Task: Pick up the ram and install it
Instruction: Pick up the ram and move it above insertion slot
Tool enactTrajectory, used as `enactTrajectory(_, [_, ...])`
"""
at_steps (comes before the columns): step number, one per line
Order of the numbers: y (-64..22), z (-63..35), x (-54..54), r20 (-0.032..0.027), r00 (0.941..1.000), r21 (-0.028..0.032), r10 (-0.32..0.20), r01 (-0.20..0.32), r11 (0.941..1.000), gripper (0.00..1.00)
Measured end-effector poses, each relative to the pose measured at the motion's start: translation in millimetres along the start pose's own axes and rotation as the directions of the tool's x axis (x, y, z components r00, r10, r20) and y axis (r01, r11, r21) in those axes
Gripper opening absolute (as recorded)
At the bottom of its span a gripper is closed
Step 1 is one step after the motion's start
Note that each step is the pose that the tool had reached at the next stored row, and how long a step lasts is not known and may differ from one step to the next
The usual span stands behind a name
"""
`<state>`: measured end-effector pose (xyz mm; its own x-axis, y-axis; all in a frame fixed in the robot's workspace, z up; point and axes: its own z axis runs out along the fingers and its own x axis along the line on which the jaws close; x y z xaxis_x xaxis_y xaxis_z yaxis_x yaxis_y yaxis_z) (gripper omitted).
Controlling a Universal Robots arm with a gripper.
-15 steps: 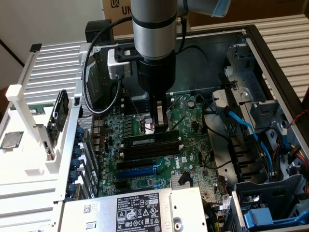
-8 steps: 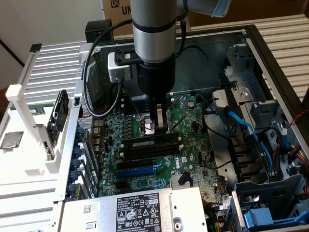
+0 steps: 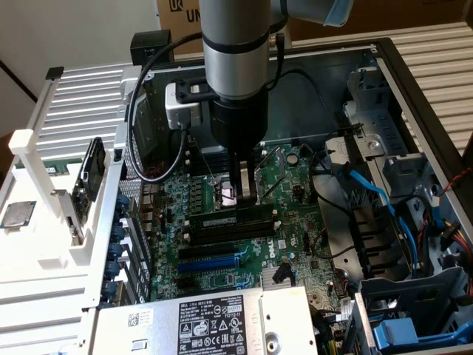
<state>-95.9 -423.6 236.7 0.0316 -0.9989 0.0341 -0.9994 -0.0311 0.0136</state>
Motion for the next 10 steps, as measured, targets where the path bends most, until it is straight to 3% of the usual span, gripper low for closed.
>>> enactTrajectory(6, [0.7,1.6,-0.1,-0.0011,1.0,0.0001,-0.003,0.003,1.0,0.13])
enactTrajectory(10, [0.7,2.2,-0.1,-0.0053,1.0,-0.0001,-0.004,0.004,1.0,0.13])
